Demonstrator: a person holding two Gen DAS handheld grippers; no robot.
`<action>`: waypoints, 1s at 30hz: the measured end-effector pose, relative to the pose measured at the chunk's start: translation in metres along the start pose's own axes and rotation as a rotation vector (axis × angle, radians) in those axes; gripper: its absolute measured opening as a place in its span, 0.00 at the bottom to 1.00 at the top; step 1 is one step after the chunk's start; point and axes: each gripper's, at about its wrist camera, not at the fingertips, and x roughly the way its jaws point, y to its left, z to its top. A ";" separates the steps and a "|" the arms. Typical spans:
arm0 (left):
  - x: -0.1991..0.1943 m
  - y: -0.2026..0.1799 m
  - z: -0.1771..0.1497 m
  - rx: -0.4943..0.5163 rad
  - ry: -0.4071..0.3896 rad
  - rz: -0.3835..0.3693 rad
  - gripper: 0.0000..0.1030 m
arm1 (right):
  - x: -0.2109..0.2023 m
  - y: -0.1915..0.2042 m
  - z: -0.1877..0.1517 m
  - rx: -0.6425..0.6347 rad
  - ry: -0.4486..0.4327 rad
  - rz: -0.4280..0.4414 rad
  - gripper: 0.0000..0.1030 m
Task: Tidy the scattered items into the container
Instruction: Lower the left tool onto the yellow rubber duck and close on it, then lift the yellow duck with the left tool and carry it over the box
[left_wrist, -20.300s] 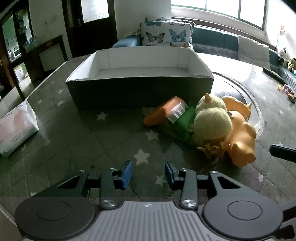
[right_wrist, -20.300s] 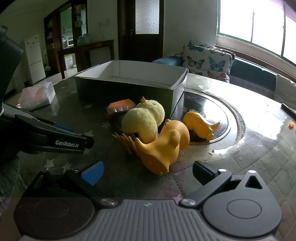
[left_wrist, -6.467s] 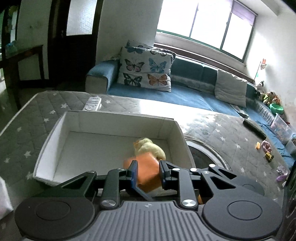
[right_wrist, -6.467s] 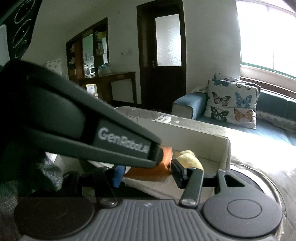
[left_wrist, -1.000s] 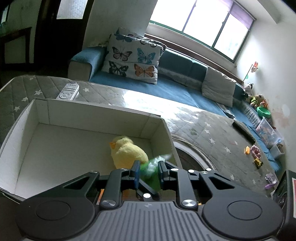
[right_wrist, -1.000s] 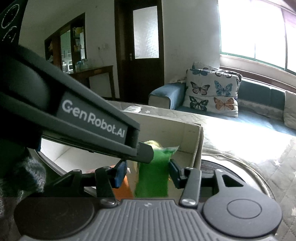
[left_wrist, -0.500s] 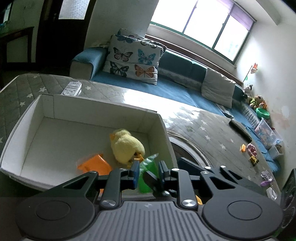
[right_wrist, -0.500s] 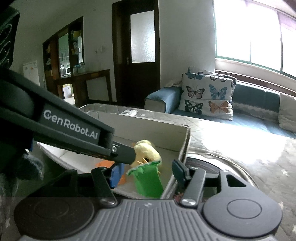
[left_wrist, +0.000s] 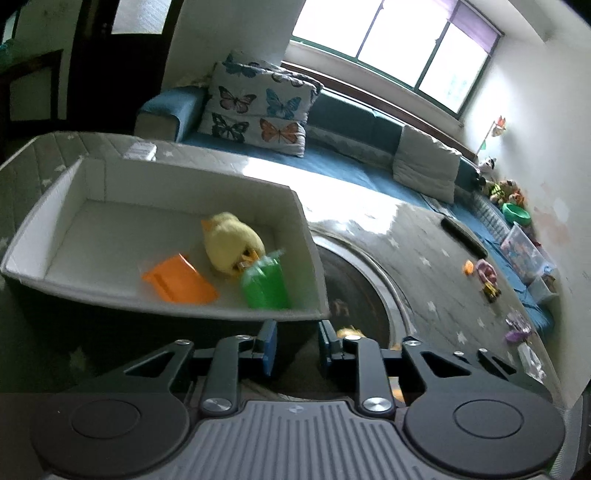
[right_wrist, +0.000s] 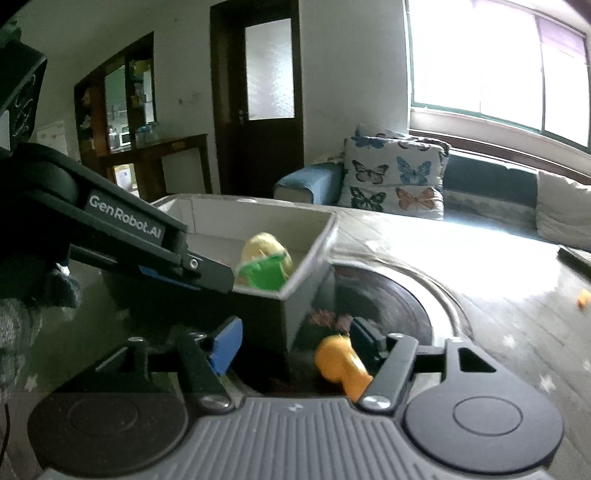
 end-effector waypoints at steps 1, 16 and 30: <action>0.000 -0.003 -0.003 0.003 0.006 -0.005 0.27 | -0.004 -0.002 -0.004 0.003 0.003 -0.006 0.67; 0.029 -0.046 -0.044 0.002 0.156 -0.123 0.27 | -0.037 -0.016 -0.060 0.081 0.088 -0.033 0.70; 0.047 -0.063 -0.055 0.036 0.222 -0.144 0.34 | -0.027 -0.019 -0.064 0.170 0.122 0.025 0.61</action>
